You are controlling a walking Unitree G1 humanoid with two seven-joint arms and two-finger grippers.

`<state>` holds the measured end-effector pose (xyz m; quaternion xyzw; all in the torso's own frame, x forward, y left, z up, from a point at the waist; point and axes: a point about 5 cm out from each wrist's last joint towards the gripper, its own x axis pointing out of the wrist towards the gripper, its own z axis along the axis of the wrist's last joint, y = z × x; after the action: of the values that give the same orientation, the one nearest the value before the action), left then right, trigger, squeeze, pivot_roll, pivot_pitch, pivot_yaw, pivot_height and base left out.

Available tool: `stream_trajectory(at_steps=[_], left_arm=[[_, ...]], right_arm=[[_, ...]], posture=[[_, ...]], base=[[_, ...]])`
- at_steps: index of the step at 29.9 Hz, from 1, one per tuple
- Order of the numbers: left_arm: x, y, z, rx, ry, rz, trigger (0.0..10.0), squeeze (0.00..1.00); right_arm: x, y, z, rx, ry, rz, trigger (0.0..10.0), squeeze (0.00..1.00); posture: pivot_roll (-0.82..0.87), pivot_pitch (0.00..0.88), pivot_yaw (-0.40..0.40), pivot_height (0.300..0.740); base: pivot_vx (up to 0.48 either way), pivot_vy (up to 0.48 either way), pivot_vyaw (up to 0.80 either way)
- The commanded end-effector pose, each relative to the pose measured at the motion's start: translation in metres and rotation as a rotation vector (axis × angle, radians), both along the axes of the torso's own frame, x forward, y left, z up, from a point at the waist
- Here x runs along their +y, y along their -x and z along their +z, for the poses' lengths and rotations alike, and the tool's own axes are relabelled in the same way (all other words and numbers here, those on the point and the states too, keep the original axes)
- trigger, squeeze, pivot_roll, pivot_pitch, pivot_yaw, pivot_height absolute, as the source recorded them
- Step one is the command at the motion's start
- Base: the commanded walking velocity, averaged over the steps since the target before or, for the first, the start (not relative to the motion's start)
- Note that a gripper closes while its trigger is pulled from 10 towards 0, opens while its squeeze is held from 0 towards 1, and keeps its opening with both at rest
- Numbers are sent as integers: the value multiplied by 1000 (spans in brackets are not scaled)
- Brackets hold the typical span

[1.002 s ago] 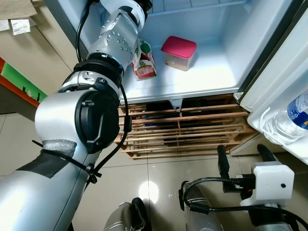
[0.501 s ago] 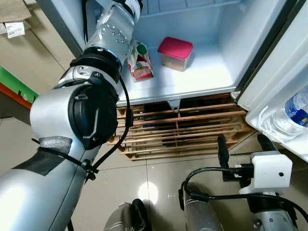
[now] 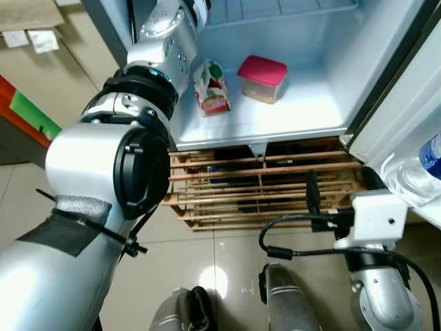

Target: Restocking fridge

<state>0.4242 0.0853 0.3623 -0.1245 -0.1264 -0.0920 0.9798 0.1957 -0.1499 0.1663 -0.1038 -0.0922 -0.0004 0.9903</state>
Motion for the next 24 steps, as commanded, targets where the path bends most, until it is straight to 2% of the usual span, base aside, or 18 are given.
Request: stream_trajectory(at_steps=[1,2,3,4,5,6,7,10,11,12,15,17,18,20,21,22,24], left_arm=[[13,2,14,-92,-32,33,10000,0],[2,5,11,-153,-78,-48,10000,0],[2,5,11,-153,-78,-48,10000,0],[-9,9,7,-215,-100,-140,10000,0],[-15,10,3,-224,-97,-200,10000,0],[-15,10,3,-224,-97,-200,10000,0],[-25,16,-11,-276,-153,-271,10000,0],[-31,22,-22,-304,-172,-311,10000,0],[-34,26,-31,-313,-178,-337,10000,0],[-34,26,-31,-313,-178,-337,10000,0],[-36,41,-46,-333,-164,-391,10000,0],[-30,55,-61,-347,-170,-403,10000,0],[-30,55,-61,-347,-170,-403,10000,0],[-22,73,-90,-321,-192,-392,10000,0],[-22,73,-90,-321,-192,-392,10000,0],[-14,82,-105,-290,-198,-365,10000,0],[-8,87,-117,-243,-187,-340,10000,0]], right_arm=[[-2,0,-1,-2,-6,-6,10000,0],[-4,-9,1,-25,-9,-13,10000,0],[-4,-9,1,-25,-9,-13,10000,0],[-4,-16,3,-44,-12,-13,10000,0],[-4,-18,4,-51,-12,-10,10000,0],[-4,-18,4,-51,-12,-10,10000,0],[-3,-23,5,-64,-14,-2,10000,0],[-3,-27,5,-72,-16,5,10000,0],[-4,-34,5,-81,-16,12,10000,0],[-4,-34,5,-81,-16,12,10000,0],[-2,-40,8,-101,-18,24,10000,0],[-3,-41,8,-108,-20,21,10000,0],[-3,-41,8,-108,-20,21,10000,0],[-6,-43,7,-116,-24,9,10000,0],[-6,-43,7,-116,-24,9,10000,0],[-8,-44,8,-121,-24,2,10000,0],[-11,-45,8,-123,-26,-7,10000,0]], posture=[[-316,67,135,711],[-299,28,135,711],[-299,28,135,711],[-293,14,134,711],[-290,9,133,711],[-290,9,133,711],[-270,0,122,711],[-251,0,112,711],[-238,0,107,711],[-238,0,107,711],[-229,0,104,711],[-225,0,103,711],[-225,0,103,711],[-217,0,100,711],[-217,0,100,711],[-216,0,97,711],[-207,0,87,711]], base=[[0,0,0],[0,0,0],[0,0,0],[0,0,0],[0,0,0],[0,0,0],[0,0,0],[0,0,0],[0,0,0],[0,0,0],[0,0,0],[0,0,0],[0,0,0],[0,0,0],[0,0,0],[0,0,0],[0,0,0]])
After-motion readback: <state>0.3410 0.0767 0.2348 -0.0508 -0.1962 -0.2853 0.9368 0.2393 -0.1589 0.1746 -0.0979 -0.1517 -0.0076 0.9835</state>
